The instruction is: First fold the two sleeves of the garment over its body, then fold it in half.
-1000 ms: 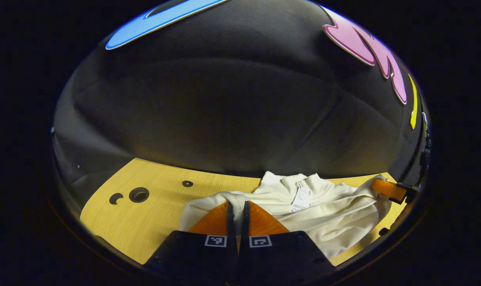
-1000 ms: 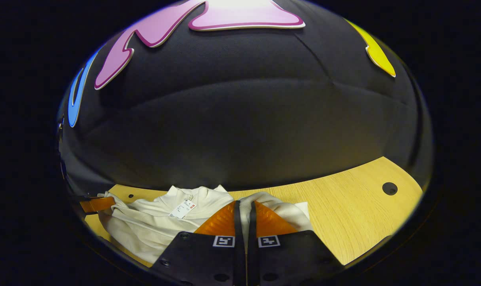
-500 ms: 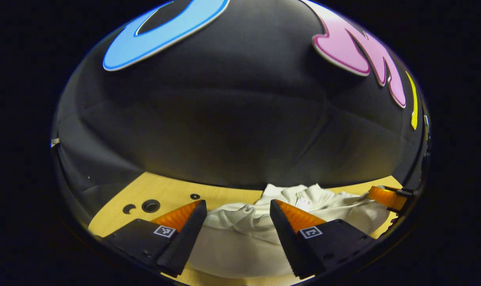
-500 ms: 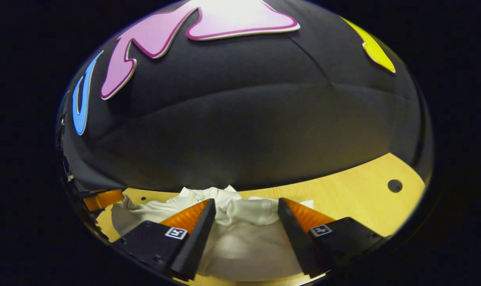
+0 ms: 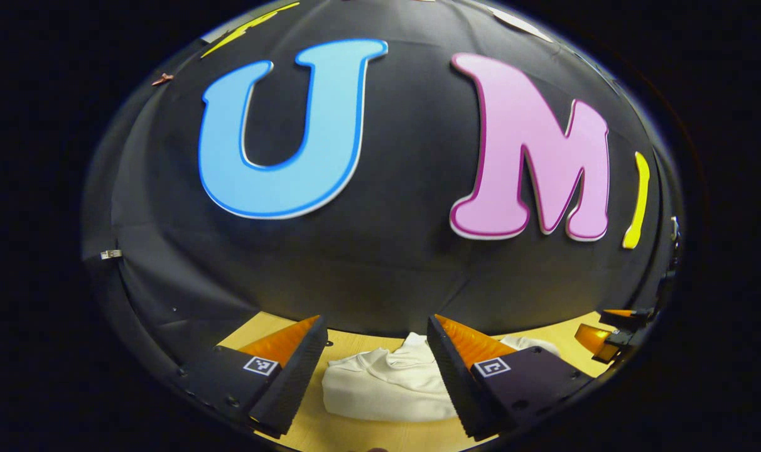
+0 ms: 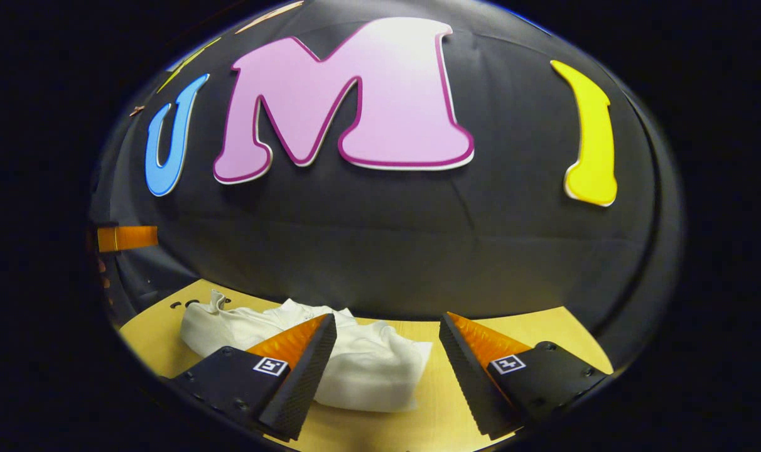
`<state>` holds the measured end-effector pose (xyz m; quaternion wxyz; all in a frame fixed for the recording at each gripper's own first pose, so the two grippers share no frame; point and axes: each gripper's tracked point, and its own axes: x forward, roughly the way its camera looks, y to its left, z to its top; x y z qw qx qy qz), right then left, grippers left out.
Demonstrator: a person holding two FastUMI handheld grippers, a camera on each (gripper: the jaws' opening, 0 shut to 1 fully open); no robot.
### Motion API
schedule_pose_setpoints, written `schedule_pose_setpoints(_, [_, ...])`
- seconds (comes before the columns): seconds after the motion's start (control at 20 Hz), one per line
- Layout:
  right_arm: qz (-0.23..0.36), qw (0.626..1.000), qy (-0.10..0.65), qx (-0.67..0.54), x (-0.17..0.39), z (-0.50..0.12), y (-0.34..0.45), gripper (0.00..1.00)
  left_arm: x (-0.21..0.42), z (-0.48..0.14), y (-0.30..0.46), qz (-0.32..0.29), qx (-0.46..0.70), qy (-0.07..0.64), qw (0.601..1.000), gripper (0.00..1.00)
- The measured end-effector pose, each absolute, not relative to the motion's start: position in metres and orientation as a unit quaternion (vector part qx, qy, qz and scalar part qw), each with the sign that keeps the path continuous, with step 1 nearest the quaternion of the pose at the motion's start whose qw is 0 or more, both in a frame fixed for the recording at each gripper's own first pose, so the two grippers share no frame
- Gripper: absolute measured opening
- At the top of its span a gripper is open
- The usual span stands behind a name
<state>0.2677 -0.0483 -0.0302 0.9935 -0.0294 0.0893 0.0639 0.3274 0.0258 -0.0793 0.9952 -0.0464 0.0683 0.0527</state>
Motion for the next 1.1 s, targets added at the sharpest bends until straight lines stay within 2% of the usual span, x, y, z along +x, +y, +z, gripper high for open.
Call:
schedule_pose_setpoints(0.45, [0.036,0.998,0.044,-0.034,0.136,0.072,-0.076,1.00,0.184,-0.017,-0.012,-0.008,-0.072,0.064,0.995,0.97])
schedule_pose_setpoints(0.8, [0.039,0.997,0.055,-0.026,0.015,0.096,-0.069,1.00,0.053,0.021,-0.007,-0.034,-0.073,0.054,0.995,0.97])
schedule_pose_setpoints(1.1, [0.046,0.997,0.039,-0.048,-0.060,0.108,-0.062,1.00,-0.034,0.003,0.007,-0.016,-0.075,0.056,0.996,0.97])
